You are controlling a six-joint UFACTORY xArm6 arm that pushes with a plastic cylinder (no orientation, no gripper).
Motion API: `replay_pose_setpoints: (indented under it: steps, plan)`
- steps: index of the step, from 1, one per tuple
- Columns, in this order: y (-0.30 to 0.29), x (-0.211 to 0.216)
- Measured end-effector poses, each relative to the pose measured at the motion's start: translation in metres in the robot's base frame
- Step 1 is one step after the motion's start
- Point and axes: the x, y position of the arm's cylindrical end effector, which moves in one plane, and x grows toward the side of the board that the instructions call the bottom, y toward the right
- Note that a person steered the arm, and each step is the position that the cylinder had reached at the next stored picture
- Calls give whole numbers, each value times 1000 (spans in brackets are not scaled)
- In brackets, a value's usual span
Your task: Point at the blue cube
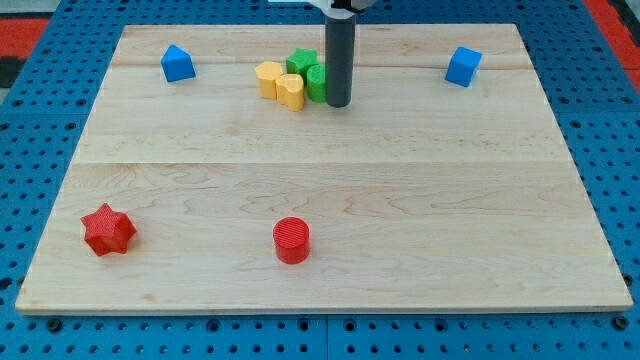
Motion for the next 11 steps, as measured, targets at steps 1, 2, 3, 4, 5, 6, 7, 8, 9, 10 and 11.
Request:
replay_pose_setpoints:
  steps: [1,2,3,4,5,6,7,8,9,10,11]
  plan:
    - [6,6]
    - [6,37]
    - [-9,83]
    - [-17,58]
    - [30,40]
    - [91,43]
    - [164,31]
    - [220,4]
    - [225,-36]
    - [224,-80]
    - [167,-79]
